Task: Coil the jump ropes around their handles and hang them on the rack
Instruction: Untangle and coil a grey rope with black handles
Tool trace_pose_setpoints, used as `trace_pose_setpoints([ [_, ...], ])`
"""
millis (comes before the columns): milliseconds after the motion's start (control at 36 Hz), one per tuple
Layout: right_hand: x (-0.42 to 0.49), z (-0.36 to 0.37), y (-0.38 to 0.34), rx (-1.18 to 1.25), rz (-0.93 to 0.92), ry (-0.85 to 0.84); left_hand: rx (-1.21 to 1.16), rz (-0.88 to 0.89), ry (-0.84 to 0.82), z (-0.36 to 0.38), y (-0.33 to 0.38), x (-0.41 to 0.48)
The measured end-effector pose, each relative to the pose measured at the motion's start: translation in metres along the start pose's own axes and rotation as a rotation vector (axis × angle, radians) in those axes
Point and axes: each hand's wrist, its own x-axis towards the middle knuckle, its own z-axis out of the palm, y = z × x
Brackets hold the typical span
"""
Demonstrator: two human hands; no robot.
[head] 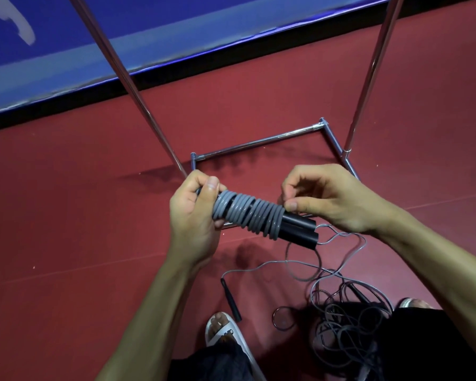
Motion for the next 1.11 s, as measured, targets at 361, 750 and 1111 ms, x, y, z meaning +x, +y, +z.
trace_pose_setpoints([
  [361,0.000,0.013,0.010,0.368,-0.031,0.183,-0.089,-0.005,0.107,0.011,-0.002,0.003],
  [750,-0.007,0.014,-0.012,-0.088,0.027,0.255,0.117,0.152,0.236,0.011,-0.003,0.004],
  [1111,-0.005,0.039,-0.016,-0.119,0.040,0.177,0.326,0.287,0.259,0.007,-0.001,0.004],
])
